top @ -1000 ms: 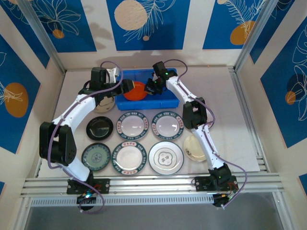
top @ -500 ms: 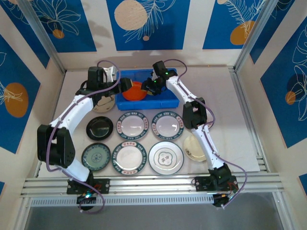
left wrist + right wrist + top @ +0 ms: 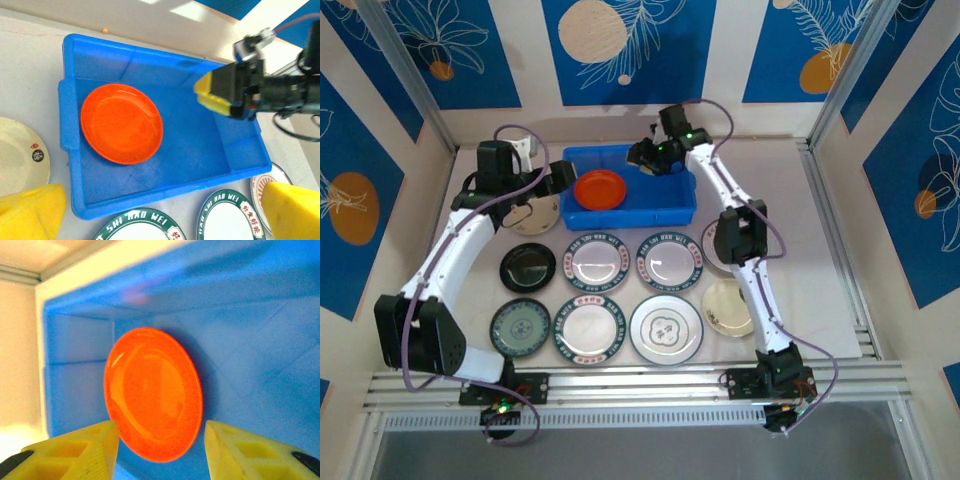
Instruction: Place the plates into the plastic bin on the countertop
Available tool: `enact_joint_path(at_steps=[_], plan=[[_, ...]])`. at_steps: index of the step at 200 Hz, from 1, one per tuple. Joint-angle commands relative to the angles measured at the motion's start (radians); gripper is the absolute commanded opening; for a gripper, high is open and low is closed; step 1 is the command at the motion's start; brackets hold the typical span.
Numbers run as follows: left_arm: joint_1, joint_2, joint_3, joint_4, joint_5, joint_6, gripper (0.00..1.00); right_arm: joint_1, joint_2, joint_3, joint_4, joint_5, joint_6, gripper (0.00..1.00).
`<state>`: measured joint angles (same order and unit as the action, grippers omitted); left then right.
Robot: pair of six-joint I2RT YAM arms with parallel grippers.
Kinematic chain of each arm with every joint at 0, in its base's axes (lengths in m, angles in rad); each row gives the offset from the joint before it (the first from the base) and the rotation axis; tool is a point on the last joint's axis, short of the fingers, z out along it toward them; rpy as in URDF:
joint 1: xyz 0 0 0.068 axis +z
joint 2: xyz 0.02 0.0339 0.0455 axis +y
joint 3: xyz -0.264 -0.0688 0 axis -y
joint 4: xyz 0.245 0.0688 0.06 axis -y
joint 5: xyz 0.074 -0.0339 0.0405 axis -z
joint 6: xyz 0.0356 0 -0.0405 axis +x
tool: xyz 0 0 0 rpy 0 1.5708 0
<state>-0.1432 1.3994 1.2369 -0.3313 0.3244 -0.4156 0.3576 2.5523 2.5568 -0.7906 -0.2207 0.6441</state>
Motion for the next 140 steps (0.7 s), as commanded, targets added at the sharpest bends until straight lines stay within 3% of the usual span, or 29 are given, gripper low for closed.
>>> enact_joint_path(at_steps=[1,34,68,108,140], plan=[[-0.009,-0.081,-0.049,-0.099,0.039,0.021,0.95,-0.005,-0.244,-0.147,0.016,0.062,-0.086,0.49],[-0.104,-0.157,-0.103,-0.161,0.004,0.032,0.94,-0.033,-0.557,-0.581,0.141,0.152,-0.112,0.49],[-0.199,-0.159,-0.127,-0.088,0.024,-0.012,0.94,-0.162,-0.864,-1.045,0.271,0.156,-0.029,0.48],[-0.298,-0.043,-0.061,0.011,0.094,-0.033,0.94,-0.301,-1.158,-1.405,0.233,0.212,-0.002,0.44],[-0.312,0.031,-0.026,0.055,0.125,-0.010,0.95,-0.421,-1.357,-1.652,0.229,0.215,0.026,0.39]])
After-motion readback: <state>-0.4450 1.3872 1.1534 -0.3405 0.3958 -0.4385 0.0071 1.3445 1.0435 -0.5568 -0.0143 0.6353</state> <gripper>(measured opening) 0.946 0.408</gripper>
